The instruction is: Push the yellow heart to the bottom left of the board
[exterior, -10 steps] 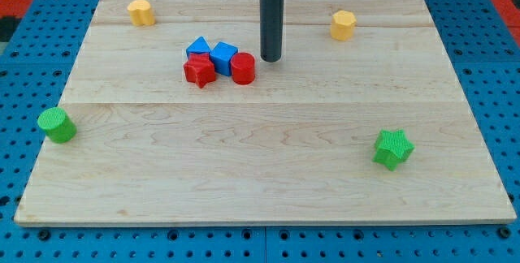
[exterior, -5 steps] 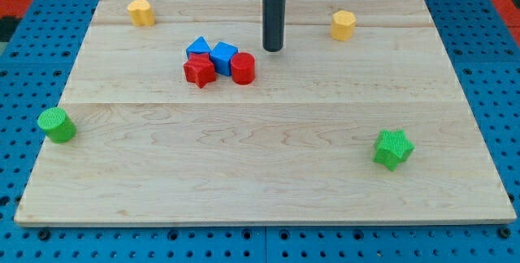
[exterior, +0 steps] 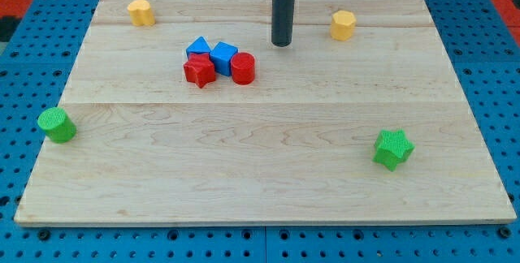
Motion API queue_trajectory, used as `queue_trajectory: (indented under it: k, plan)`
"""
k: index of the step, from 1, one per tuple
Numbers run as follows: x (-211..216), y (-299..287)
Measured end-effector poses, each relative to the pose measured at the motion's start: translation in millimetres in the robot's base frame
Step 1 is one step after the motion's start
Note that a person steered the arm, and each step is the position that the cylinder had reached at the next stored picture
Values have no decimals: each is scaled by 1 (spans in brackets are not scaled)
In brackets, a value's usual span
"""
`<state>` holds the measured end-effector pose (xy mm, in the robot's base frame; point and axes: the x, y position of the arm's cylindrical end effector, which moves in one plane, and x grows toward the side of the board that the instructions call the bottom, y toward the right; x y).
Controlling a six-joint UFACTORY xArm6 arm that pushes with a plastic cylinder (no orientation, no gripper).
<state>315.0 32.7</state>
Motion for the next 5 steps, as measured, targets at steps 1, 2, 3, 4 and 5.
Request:
queue_trajectory:
  k: [1,2,3,4,5]
  plan:
    - [-11,-9]
    - [-60,-55]
    - [-83,-114]
    - [-83,-196]
    - [-92,-227]
